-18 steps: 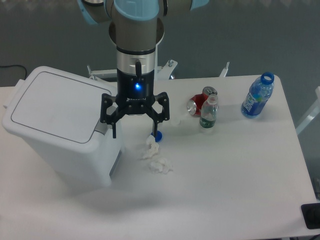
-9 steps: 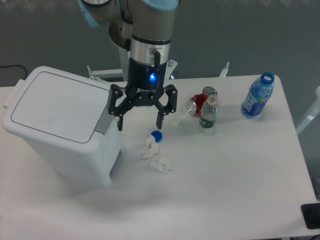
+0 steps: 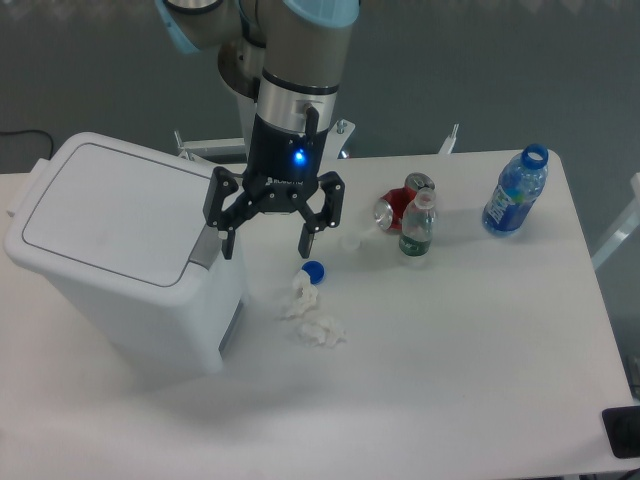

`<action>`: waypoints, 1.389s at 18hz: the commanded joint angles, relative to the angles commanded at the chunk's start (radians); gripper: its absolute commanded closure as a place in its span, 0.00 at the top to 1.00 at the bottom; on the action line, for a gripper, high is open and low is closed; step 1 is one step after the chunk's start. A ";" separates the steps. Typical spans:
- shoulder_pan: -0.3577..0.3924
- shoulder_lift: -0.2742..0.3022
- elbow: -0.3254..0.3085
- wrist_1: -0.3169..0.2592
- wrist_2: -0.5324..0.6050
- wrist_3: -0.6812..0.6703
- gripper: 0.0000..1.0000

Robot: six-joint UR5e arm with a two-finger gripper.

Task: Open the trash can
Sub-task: 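Lower the gripper finger against the lid's hinge edge, then push down on the lid edge to flip the lid open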

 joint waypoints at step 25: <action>-0.002 0.009 -0.026 0.003 -0.002 0.011 1.00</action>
